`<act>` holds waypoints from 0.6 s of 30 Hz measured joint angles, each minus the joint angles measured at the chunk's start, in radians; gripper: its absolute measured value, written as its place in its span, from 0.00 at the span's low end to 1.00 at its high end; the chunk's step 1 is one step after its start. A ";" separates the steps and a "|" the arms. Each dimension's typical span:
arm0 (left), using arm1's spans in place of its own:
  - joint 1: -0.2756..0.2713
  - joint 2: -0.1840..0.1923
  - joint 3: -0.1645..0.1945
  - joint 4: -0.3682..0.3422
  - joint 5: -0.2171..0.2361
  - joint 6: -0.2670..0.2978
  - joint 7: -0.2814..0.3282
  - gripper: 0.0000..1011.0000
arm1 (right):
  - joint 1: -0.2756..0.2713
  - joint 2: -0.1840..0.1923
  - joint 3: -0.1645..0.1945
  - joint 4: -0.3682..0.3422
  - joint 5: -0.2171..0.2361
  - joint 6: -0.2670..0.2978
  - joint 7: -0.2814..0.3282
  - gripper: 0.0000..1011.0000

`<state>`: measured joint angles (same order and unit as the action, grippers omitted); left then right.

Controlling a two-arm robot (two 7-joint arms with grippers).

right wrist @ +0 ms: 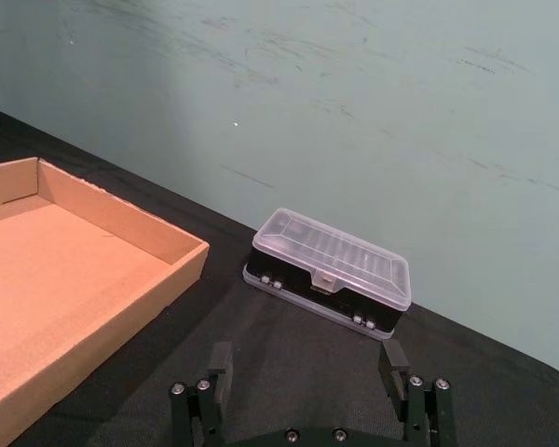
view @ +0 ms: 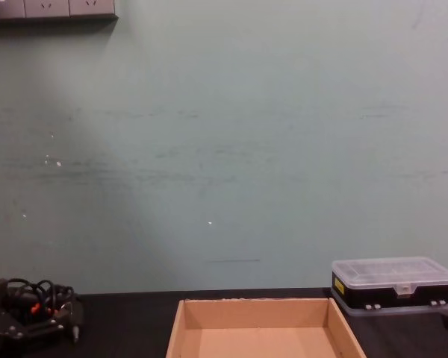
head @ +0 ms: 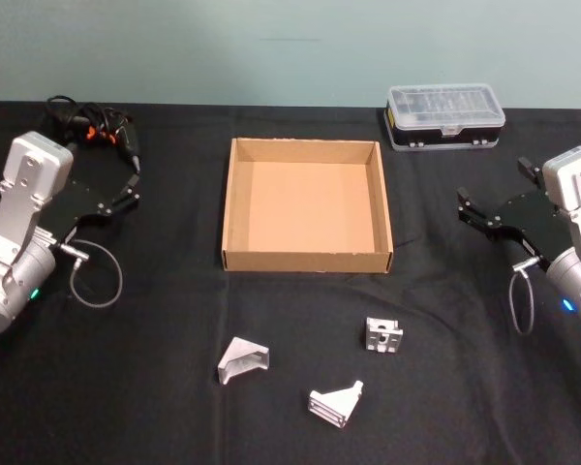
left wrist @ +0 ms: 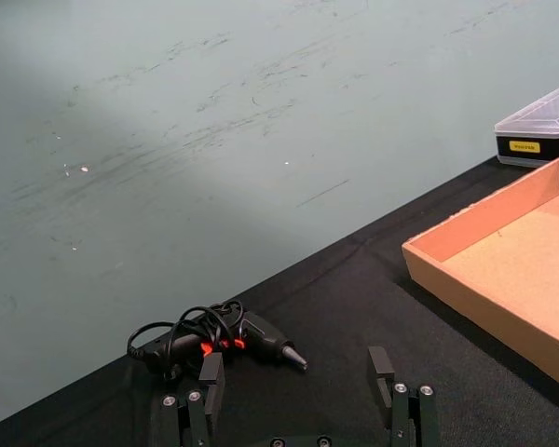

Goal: Use one hand to pick up the angle iron from the table and place it into the box.

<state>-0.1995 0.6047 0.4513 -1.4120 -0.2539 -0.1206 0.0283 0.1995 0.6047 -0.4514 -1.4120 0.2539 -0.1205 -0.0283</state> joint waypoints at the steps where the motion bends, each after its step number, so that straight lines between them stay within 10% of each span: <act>1: 0.000 0.000 0.000 0.000 0.000 0.000 0.000 0.99 | 0.000 0.000 0.000 0.000 0.000 0.000 0.000 0.99; 18: 0.000 0.000 0.000 0.000 0.000 0.000 0.000 0.99 | 0.000 0.000 0.000 0.000 0.000 0.000 0.000 0.99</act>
<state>-0.1995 0.6047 0.4514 -1.4120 -0.2539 -0.1206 0.0283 0.1995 0.6047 -0.4514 -1.4120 0.2539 -0.1205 -0.0283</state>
